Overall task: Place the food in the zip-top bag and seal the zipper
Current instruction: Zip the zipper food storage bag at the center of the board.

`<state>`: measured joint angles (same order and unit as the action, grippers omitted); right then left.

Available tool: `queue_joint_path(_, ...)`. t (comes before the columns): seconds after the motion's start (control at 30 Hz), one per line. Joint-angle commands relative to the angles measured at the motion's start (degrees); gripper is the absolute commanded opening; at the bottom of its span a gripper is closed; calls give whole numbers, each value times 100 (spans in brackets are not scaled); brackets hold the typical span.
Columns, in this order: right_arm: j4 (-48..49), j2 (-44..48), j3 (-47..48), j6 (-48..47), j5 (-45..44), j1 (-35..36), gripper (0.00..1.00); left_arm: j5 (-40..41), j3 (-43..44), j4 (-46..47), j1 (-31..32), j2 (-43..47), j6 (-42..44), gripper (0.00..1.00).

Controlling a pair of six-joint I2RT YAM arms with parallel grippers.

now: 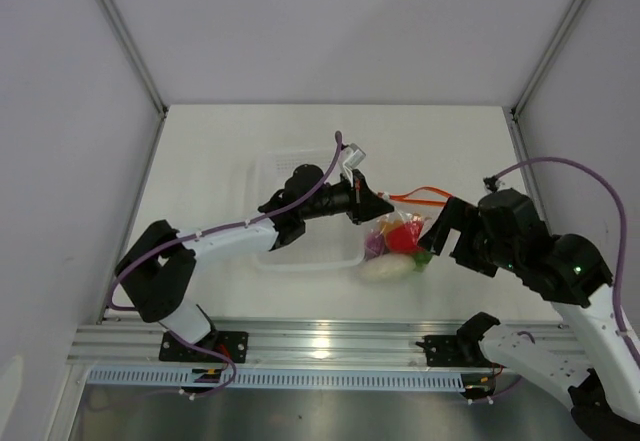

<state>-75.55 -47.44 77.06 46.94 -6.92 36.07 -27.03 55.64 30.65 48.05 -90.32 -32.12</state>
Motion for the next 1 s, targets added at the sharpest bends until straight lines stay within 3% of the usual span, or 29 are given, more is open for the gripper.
queue_joint_path(0.0,-117,-160,-709,412,693,5,99,426,290,-42,38,366,-93,0)
queue_joint_path(0.2,-47,-309,-929,738,332,14,99,628,220,-139,108,568,-75,0)
queue_joint_path(0.33,-478,-1063,-859,1089,-703,-30,99,514,79,-60,248,744,-75,0)
queue_joint_path(0.53,215,-1197,-1412,1054,-995,-161,99,250,-210,168,389,832,-251,0)
queue_joint_path(0.77,935,-1442,-1843,572,-1057,-812,99,180,-378,116,407,938,-216,0)
queue_joint_path(0.97,1340,-1891,-1606,-61,-1127,-953,99,40,-466,388,477,815,-382,0)
